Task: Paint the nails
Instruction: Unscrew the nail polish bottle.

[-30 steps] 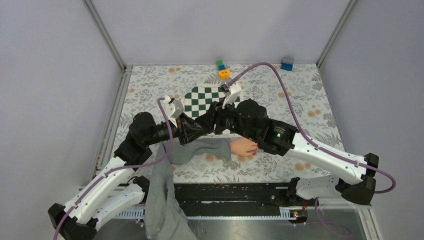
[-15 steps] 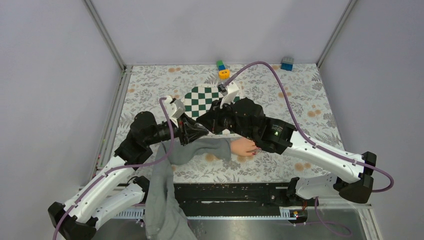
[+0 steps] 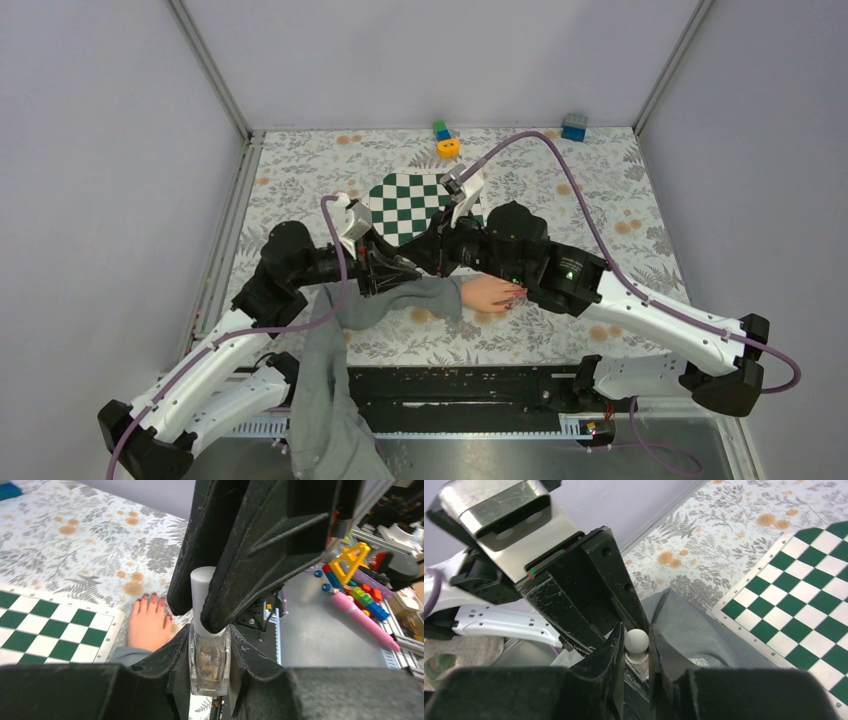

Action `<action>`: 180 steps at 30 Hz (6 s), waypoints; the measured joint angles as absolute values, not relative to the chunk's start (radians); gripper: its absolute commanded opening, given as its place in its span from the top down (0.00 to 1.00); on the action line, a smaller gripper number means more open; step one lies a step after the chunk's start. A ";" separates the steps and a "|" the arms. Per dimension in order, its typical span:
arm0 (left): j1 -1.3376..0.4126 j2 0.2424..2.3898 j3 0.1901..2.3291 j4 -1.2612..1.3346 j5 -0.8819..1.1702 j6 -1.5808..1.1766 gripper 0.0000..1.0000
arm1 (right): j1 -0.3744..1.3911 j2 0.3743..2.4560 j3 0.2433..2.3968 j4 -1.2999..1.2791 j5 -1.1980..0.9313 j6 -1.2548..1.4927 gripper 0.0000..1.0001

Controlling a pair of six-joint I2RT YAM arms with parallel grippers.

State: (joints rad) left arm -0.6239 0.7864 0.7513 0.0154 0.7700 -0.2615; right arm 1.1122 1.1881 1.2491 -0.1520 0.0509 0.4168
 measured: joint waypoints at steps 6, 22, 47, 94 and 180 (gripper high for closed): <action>-0.622 0.787 0.750 0.104 0.899 -0.329 1.00 | 1.103 1.137 1.211 -0.087 -0.088 0.372 1.00; -0.627 0.789 0.741 0.334 1.175 -0.527 1.00 | 1.090 1.098 1.139 0.137 -0.475 0.302 1.00; -0.636 0.759 0.736 0.191 0.982 -0.339 1.00 | 1.106 0.945 1.047 0.068 -0.310 0.300 0.01; -0.715 0.762 0.744 -0.081 0.440 -0.181 1.00 | 1.139 1.228 1.314 -0.260 0.244 0.538 0.46; -0.682 0.759 0.817 -0.105 0.833 -0.134 1.00 | 1.080 0.910 1.014 0.031 -0.178 0.318 0.05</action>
